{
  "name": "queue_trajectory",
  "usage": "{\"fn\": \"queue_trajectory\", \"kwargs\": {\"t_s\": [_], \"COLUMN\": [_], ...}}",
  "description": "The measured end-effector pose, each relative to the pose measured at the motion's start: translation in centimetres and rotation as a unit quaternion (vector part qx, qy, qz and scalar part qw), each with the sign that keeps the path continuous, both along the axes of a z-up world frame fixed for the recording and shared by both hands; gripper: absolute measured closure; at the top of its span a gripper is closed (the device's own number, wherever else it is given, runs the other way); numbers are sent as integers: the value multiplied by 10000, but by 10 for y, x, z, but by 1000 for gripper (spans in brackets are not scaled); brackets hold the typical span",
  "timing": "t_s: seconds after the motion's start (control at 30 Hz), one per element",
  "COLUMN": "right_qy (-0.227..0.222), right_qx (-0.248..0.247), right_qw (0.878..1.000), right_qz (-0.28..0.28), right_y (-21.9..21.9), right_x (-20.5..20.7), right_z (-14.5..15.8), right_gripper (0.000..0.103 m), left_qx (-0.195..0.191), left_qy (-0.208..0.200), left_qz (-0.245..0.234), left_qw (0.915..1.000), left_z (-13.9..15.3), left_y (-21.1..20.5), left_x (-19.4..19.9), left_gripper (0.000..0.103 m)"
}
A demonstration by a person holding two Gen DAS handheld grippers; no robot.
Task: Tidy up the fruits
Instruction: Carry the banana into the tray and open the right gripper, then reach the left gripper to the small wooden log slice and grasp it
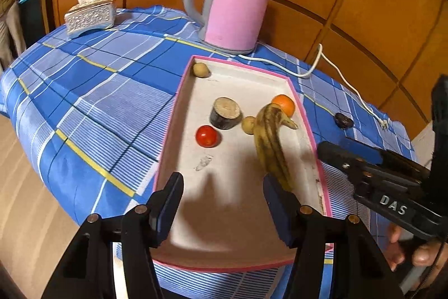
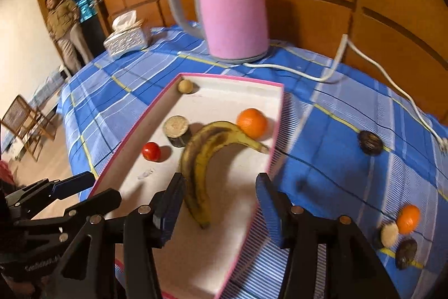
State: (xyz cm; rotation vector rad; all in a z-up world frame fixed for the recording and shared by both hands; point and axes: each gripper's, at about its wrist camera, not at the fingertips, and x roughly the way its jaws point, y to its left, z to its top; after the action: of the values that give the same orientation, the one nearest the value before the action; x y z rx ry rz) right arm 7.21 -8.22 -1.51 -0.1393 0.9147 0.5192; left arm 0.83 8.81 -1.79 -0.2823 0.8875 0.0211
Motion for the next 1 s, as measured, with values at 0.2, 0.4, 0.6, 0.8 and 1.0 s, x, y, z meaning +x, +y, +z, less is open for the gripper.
{"fn": "queue_trajectory", "kwargs": {"t_s": [0.2, 0.4, 0.6, 0.8, 1.0], "right_qy": [-109, -306, -267, -97, 1], "right_qx": [109, -21, -181, -190, -209], "right_qw": [9981, 9923, 9821, 9617, 9445], "right_qz": [-599, -1201, -1855, -2733, -3278], "right_y": [-41, -86, -140, -201, -240], "right_x": [-12, -28, -46, -59, -70], "right_z": [5, 10, 4, -4, -9], "right_gripper": [50, 50, 50, 50, 50], "left_qx": [77, 110, 125, 214, 313], "left_qy": [-47, -116, -116, -115, -44], "left_qz": [-300, -680, -1076, -1483, -2003], "left_qw": [9995, 9976, 9940, 9886, 9792], "left_z": [4, 8, 9, 10, 10], "left_y": [-20, -43, -66, -93, -125], "left_x": [3, 7, 14, 22, 31], "left_gripper": [43, 43, 43, 43, 43]}}
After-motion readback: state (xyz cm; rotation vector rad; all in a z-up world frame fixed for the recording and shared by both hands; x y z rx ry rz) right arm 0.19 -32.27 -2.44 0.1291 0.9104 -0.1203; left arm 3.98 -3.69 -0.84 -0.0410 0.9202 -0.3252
